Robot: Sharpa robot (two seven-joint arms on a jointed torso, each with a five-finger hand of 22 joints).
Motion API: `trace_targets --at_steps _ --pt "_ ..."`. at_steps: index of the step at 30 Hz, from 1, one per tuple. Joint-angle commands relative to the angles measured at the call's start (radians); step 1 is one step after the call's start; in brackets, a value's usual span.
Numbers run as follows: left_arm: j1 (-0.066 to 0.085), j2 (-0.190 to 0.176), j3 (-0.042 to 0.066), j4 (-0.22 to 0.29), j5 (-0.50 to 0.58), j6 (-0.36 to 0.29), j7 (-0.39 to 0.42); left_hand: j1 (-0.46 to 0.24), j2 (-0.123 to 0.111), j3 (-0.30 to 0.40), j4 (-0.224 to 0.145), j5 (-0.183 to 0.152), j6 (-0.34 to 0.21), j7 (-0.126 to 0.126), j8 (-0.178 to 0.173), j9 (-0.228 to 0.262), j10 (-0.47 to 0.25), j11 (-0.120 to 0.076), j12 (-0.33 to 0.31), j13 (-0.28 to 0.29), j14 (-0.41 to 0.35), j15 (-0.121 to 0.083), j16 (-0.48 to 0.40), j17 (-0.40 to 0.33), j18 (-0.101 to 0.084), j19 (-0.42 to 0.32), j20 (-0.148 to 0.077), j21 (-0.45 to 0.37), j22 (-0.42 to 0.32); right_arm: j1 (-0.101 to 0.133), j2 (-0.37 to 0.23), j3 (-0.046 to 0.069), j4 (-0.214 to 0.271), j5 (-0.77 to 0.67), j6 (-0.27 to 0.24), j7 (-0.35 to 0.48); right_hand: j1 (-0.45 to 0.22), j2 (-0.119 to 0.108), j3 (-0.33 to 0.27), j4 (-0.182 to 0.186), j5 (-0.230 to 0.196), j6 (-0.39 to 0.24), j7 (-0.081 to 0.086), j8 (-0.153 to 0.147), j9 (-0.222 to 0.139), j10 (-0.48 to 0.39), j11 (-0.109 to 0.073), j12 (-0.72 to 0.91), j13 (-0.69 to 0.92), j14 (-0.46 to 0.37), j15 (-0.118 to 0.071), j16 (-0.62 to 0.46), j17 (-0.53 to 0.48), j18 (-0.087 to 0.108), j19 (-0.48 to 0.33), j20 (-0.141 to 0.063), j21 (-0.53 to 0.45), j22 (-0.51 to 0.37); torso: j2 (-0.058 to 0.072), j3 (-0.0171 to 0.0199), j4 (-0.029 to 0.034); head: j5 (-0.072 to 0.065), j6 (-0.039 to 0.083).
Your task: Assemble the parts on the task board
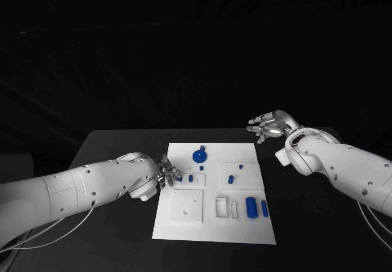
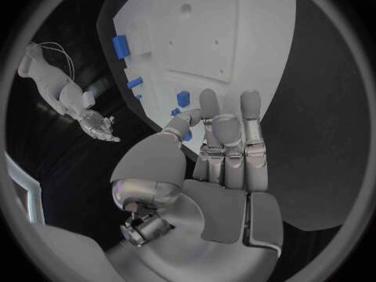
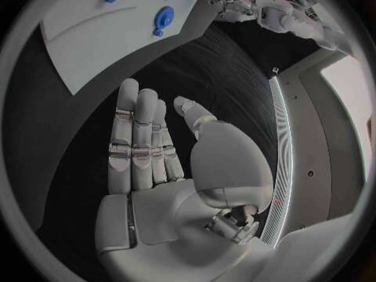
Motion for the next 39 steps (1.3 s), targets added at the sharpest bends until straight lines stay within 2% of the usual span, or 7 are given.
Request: trace_targets --at_steps 1,12,39 --pt "-0.001 0.000 0.000 0.009 -0.010 -0.031 0.010 0.010 0.002 0.005 -0.004 0.003 0.138 -0.101 0.005 0.002 0.040 -0.017 0.005 -0.001 -0.001 -0.004 0.007 0.001 0.002 0.002 -0.005 0.003 0.017 0.000 0.000 0.000 0.002 0.001 0.014 0.006 -0.003 0.002 0.002 -0.006 0.005 -0.004 0.002 0.001 -0.001 -0.005 -0.001 -0.002 -0.001 -0.004 0.004 -0.004 -0.001 0.002 0.023 0.006 0.005 -0.001 0.000 -0.0003 0.0009 -0.001 0.001" --pt "-0.003 0.003 0.000 0.014 -0.031 -0.022 0.007 0.011 0.003 0.004 -0.003 -0.001 0.138 -0.101 0.005 0.000 0.040 -0.016 0.004 -0.002 -0.002 -0.003 0.006 0.002 0.002 0.002 -0.004 0.004 0.017 0.000 0.001 0.000 0.001 0.001 0.015 0.006 -0.003 0.002 0.002 -0.006 0.005 -0.004 0.002 0.001 -0.001 -0.005 -0.001 -0.002 -0.001 -0.004 0.004 -0.004 -0.001 0.002 0.023 0.006 0.005 -0.001 -0.001 0.0011 0.0001 0.001 0.001" --pt "-0.010 0.005 0.000 0.004 -0.045 0.021 -0.009 0.014 0.002 0.004 -0.004 -0.002 0.137 -0.100 0.004 -0.004 0.040 -0.016 0.001 -0.003 -0.002 -0.003 0.004 0.001 0.002 0.000 -0.004 0.004 0.016 0.000 0.001 0.000 -0.001 0.001 0.018 0.005 -0.005 0.002 0.000 -0.007 0.006 -0.004 0.002 0.001 -0.001 -0.006 -0.001 -0.001 -0.003 -0.005 0.004 -0.003 -0.003 0.001 0.022 0.006 0.009 -0.009 0.000 -0.0002 -0.0004 0.001 0.002"
